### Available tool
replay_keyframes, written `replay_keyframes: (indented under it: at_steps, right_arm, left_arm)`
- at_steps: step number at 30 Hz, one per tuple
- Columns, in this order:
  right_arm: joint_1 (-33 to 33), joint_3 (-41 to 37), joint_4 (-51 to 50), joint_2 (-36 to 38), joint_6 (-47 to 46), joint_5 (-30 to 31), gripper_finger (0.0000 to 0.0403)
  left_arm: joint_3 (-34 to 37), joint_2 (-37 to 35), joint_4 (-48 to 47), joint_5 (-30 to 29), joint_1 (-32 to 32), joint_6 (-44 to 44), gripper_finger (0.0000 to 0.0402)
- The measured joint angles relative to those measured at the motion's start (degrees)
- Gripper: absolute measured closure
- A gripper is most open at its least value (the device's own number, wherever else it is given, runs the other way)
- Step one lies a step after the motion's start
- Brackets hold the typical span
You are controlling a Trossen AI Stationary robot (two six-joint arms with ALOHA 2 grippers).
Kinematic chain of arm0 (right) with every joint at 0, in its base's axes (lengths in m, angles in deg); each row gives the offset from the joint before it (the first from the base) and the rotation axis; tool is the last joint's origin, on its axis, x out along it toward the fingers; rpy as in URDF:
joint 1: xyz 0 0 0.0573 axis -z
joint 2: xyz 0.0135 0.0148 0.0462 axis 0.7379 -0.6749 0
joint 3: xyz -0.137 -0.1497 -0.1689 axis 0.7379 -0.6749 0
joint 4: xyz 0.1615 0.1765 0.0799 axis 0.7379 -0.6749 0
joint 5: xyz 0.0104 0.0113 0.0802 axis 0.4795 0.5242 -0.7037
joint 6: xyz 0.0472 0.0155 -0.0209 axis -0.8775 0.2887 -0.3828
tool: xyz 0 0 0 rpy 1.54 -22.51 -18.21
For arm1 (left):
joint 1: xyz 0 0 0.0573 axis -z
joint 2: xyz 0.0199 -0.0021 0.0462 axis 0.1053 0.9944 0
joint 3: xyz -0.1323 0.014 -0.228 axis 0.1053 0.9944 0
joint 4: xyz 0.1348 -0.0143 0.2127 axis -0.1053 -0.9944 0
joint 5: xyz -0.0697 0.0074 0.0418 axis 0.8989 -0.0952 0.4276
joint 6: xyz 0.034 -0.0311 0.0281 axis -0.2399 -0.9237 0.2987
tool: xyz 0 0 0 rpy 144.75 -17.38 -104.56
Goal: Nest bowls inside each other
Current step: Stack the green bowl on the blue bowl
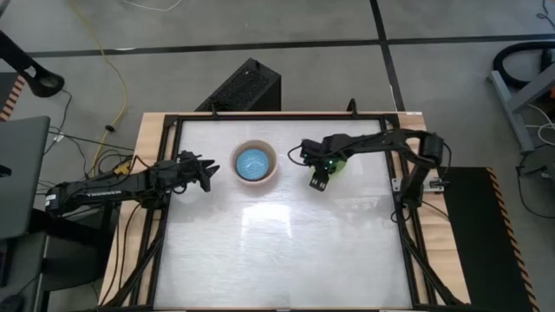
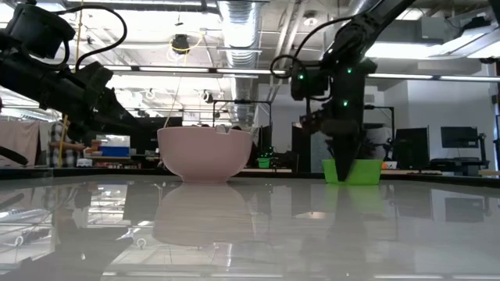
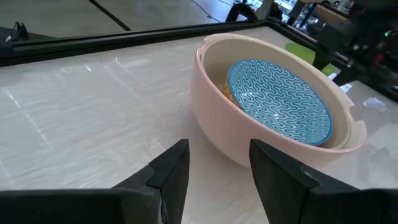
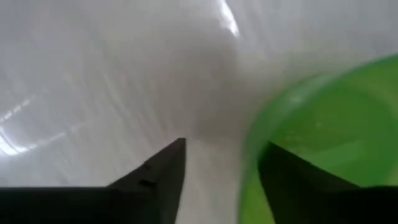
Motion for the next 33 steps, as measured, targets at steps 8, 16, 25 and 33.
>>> replay_keyframes:
  at_steps: [8,16,25,33]
  right_arm:
    - [-2.04,3.27,-5.3,-1.1,1.39,6.82,0.0381]
    - [-7.58,12.54,-10.74,2.51,1.87,9.07,0.0397]
    - [-17.36,20.55,5.13,3.07,10.95,12.02,0.04]
    - [-18.46,20.82,23.39,0.88,19.37,11.72,0.0401]
  left_arm:
    - [0.0,0.0,0.0,-0.01,0.0,0.31,0.0244]
    - [0.0,0.02,0.0,-0.01,0.0,0.31,0.0244]
    - [0.0,0.0,0.0,-0.04,0.0,0.26,0.0244]
    - [0.0,0.0,-0.01,-0.06,0.0,-0.11,0.0244]
